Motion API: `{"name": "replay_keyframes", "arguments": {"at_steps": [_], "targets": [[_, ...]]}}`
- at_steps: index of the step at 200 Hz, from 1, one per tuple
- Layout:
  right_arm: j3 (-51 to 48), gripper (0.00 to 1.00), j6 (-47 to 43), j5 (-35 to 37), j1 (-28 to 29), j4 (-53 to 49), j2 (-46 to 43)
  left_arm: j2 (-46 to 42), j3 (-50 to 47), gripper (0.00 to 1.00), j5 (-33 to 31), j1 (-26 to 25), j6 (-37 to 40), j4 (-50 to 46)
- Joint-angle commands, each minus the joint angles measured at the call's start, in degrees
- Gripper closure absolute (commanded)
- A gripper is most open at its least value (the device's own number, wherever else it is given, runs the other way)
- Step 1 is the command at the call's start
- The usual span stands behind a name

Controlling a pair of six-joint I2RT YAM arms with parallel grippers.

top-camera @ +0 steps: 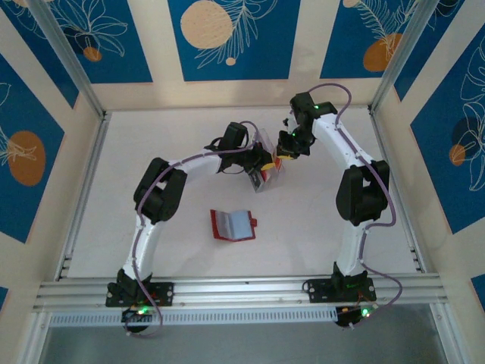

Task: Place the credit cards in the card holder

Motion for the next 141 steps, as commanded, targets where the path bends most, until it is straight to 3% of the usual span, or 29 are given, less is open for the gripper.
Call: {"name": "replay_keyframes", "arguments": {"at_steps": [1, 64, 124, 141], "targets": [[1.2, 0.88, 0.8, -2.6, -0.6, -1.3, -2.5, 2.0, 0.5, 1.00, -1.3, -0.7, 1.2, -3.6], [1.2, 0.91, 0.8, -3.5, -0.7, -1.3, -2.1, 2.1, 0.6, 1.00, -1.2, -0.7, 1.2, -3.4], [1.6, 0.87, 0.7, -4.0, -0.5, -1.6, -0.2, 1.6, 0.6, 1.00, -0.8, -0.7, 0.7, -2.9], [0.9, 0.81, 1.0, -4.2, -0.6, -1.1, -0.9, 0.9, -0.1, 1.00, -0.7, -0.5, 0.2, -2.1]]}}
